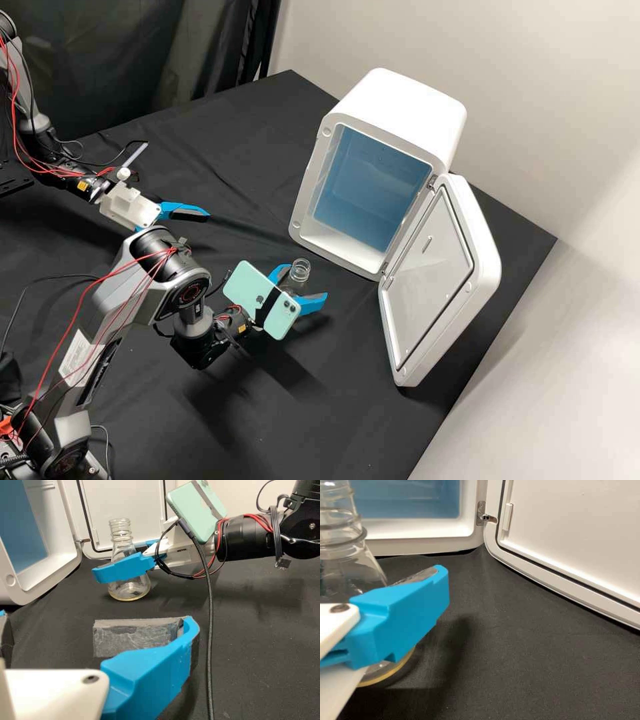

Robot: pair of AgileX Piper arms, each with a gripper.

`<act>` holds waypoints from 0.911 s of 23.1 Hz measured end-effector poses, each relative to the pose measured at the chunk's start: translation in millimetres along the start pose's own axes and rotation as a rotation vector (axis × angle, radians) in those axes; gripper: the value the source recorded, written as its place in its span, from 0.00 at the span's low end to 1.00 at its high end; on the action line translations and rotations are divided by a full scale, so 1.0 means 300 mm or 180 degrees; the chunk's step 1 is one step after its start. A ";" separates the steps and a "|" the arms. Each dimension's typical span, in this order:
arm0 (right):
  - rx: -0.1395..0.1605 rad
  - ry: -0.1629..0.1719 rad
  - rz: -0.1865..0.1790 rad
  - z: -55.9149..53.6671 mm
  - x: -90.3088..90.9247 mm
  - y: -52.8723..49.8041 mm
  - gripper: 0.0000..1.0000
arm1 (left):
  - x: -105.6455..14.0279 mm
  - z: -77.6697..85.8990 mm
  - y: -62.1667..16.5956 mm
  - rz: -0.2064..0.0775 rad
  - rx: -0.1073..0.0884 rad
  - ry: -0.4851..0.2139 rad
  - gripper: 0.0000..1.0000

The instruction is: Place the flask in the incubator

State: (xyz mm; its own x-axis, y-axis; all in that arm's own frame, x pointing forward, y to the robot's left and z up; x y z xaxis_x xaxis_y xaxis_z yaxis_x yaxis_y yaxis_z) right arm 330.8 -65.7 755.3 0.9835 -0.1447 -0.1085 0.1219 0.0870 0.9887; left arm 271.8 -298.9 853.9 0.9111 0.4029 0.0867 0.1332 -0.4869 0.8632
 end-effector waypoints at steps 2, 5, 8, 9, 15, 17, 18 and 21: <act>0.0000 0.0000 0.0000 0.000 0.000 0.000 0.00 | 0.000 0.000 0.000 0.0000 0.0000 0.0000 1.00; 0.0000 0.0000 0.0000 0.000 0.000 0.000 0.00 | -0.002 0.002 0.009 0.0031 0.0004 -0.0005 1.00; 0.0000 0.0000 0.0000 0.000 0.000 0.000 0.00 | -0.004 0.003 0.014 0.0047 0.0006 -0.0008 1.00; 0.0000 0.0000 0.0000 0.000 0.000 0.000 0.00 | -0.004 0.003 0.014 0.0047 0.0006 -0.0008 1.00; 0.0000 0.0000 0.0000 0.000 0.000 0.000 0.00 | -0.004 0.003 0.014 0.0047 0.0006 -0.0008 1.00; 0.0000 0.0000 0.0000 0.000 0.000 0.000 0.00 | -0.004 0.003 0.014 0.0047 0.0006 -0.0008 1.00; 0.0000 0.0000 0.0000 0.000 0.000 0.000 0.00 | -0.004 0.003 0.014 0.0047 0.0006 -0.0008 1.00; 0.0000 0.0000 0.0000 0.000 0.000 0.000 0.00 | -0.004 0.003 0.014 0.0047 0.0006 -0.0008 1.00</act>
State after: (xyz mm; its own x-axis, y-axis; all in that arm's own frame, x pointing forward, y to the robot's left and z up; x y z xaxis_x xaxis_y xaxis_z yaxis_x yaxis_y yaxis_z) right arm 330.8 -65.7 755.3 0.9835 -0.1447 -0.1085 0.1219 0.0870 0.9887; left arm 271.8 -302.1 857.0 0.9140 0.3937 0.0981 0.1205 -0.4943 0.8609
